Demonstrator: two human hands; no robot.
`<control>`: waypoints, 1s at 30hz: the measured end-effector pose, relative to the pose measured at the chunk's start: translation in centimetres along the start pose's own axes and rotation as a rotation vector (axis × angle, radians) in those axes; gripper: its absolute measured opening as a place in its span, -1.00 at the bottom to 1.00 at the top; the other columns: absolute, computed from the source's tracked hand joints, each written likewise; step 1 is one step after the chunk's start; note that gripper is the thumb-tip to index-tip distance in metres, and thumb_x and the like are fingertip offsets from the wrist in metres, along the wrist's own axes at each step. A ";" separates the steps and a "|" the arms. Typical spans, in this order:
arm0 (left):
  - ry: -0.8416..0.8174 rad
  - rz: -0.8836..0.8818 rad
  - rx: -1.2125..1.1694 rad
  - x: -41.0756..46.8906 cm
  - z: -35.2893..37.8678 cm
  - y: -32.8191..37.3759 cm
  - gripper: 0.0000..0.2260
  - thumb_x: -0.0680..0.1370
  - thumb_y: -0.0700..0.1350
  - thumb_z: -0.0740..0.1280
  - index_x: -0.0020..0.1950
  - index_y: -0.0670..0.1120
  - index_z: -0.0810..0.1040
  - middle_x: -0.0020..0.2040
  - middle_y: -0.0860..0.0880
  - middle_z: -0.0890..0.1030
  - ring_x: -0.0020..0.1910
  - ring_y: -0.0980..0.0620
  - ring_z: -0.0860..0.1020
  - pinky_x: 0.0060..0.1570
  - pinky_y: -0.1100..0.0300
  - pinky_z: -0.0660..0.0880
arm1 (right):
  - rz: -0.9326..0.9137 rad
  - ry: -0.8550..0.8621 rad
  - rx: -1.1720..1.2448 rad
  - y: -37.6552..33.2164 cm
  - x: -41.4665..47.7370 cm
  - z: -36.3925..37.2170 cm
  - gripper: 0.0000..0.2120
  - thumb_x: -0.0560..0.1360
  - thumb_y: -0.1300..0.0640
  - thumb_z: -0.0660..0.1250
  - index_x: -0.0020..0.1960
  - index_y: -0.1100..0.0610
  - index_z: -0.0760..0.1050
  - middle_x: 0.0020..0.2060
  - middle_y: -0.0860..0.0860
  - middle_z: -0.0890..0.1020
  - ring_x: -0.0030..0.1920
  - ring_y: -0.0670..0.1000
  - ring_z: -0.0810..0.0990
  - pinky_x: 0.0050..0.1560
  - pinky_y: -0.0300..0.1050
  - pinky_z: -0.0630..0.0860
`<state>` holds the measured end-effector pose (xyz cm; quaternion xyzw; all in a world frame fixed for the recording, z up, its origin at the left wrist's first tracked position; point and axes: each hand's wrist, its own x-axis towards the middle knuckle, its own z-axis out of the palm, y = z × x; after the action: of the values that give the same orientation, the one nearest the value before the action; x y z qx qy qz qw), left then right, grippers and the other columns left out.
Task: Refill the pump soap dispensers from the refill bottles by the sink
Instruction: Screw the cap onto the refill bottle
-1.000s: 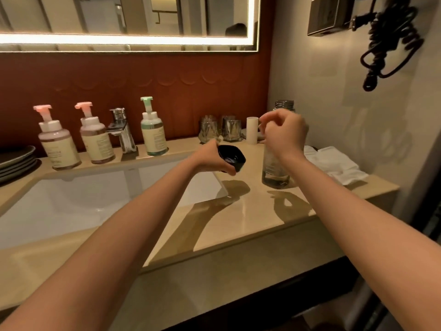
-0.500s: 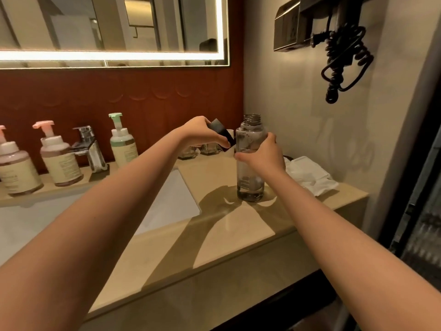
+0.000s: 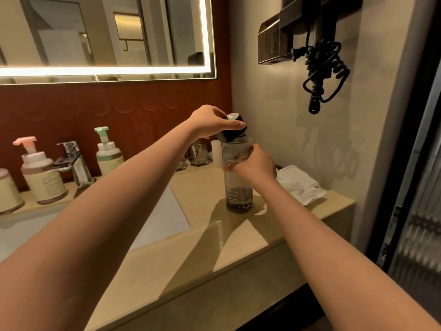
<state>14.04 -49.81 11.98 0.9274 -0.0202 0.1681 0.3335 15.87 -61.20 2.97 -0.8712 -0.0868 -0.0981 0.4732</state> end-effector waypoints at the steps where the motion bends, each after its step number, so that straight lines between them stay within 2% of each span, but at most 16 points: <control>1: -0.007 0.013 0.037 0.2 0.1 0.4 -0.46 0.45 0.15 0.37 0.30 -0.16 0.47 0.15 -0.05 0.54 -0.01 0.06 0.48 -0.30 0.37 0.43 | -0.001 -0.008 -0.008 -0.1 0.0 0.0 -0.34 0.34 -0.06 0.52 0.32 0.08 0.31 0.24 0.04 0.50 0.25 0.12 0.46 0.15 0.04 0.49; 6: -0.068 0.021 0.144 1.0 0.7 1.4 -0.48 0.45 0.16 0.36 0.28 -0.14 0.49 0.19 -0.08 0.55 -0.03 0.07 0.46 -0.28 0.38 0.41 | 0.022 -0.024 -0.040 -0.2 0.3 -0.1 -0.29 0.33 -0.09 0.51 0.36 0.09 0.28 0.28 0.06 0.47 0.26 0.13 0.45 0.17 0.06 0.49; 8: -0.139 -0.002 0.130 1.2 0.5 1.7 -0.50 0.49 0.12 0.34 0.34 -0.10 0.43 0.26 -0.08 0.49 0.08 0.03 0.44 -0.09 0.24 0.43 | 0.034 -0.031 -0.040 -0.1 0.5 -0.3 -0.28 0.33 -0.09 0.51 0.36 0.09 0.28 0.28 0.07 0.46 0.26 0.13 0.45 0.16 0.05 0.48; 10: -0.213 -0.019 0.135 1.3 0.2 2.2 -0.54 0.53 0.00 0.32 0.40 -0.05 0.36 0.34 -0.07 0.41 0.27 -0.04 0.37 0.16 0.10 0.34 | 0.037 -0.039 -0.052 0.0 0.6 -0.3 -0.29 0.33 -0.10 0.51 0.35 0.09 0.29 0.27 0.07 0.47 0.25 0.13 0.46 0.15 0.05 0.49; 11: -0.245 -0.017 0.153 1.3 0.0 2.4 -0.55 0.54 -0.07 0.31 0.42 -0.03 0.34 0.37 -0.07 0.37 0.33 -0.06 0.32 0.20 0.09 0.30 | 0.037 -0.040 -0.061 0.0 0.6 -0.3 -0.30 0.33 -0.11 0.51 0.34 0.09 0.30 0.26 0.06 0.48 0.24 0.13 0.46 0.14 0.04 0.49; 15: -0.325 0.011 0.251 1.6 -0.3 3.1 -0.49 0.53 -0.27 0.28 0.44 0.00 0.28 0.42 -0.08 0.28 0.37 -0.13 0.26 0.14 0.15 0.31 | 0.054 -0.038 -0.073 -0.1 0.8 -0.2 -0.33 0.33 -0.13 0.50 0.31 0.09 0.32 0.22 0.06 0.50 0.21 0.12 0.47 0.12 0.02 0.48; 20: -0.330 0.029 0.345 1.7 -0.4 2.8 -0.48 0.54 -0.13 0.30 0.46 0.09 0.23 0.45 -0.03 0.27 0.37 -0.08 0.29 0.24 0.09 0.32 | 0.072 -0.060 -0.108 -0.4 1.0 -0.4 -0.31 0.31 -0.13 0.51 0.31 0.11 0.33 0.21 0.07 0.51 0.19 0.13 0.49 0.11 0.04 0.51; 24: -0.257 0.056 0.396 1.6 -0.3 2.9 -0.48 0.52 0.09 0.31 0.45 0.03 0.28 0.38 -0.04 0.39 0.12 0.00 0.41 0.00 0.22 0.36 | 0.086 -0.078 -0.095 -0.6 1.1 -0.6 -0.33 0.31 -0.11 0.52 0.30 0.11 0.34 0.20 0.08 0.52 0.18 0.14 0.49 0.10 0.03 0.50; 28: -0.205 0.022 0.508 1.7 -0.3 3.1 -0.41 0.46 0.25 0.29 0.40 -0.02 0.38 0.32 -0.05 0.46 0.26 -0.06 0.44 -0.02 0.23 0.32 | 0.096 -0.077 -0.092 -0.5 1.0 -0.6 -0.29 0.31 -0.12 0.52 0.33 0.10 0.32 0.22 0.08 0.51 0.21 0.14 0.48 0.14 0.06 0.49; 30: -0.158 0.008 0.583 1.9 0.0 3.0 -0.35 0.40 0.34 0.28 0.31 -0.07 0.48 0.20 -0.06 0.55 0.13 -0.05 0.51 -0.14 0.27 0.37 | 0.089 -0.077 -0.104 -0.5 1.0 -0.5 -0.29 0.31 -0.12 0.52 0.34 0.10 0.32 0.23 0.07 0.50 0.22 0.14 0.47 0.13 0.04 0.49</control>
<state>15.39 -51.94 14.44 0.9942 -0.0006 0.0954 0.0497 16.65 -61.30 3.84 -0.9007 -0.0611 -0.0479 0.4274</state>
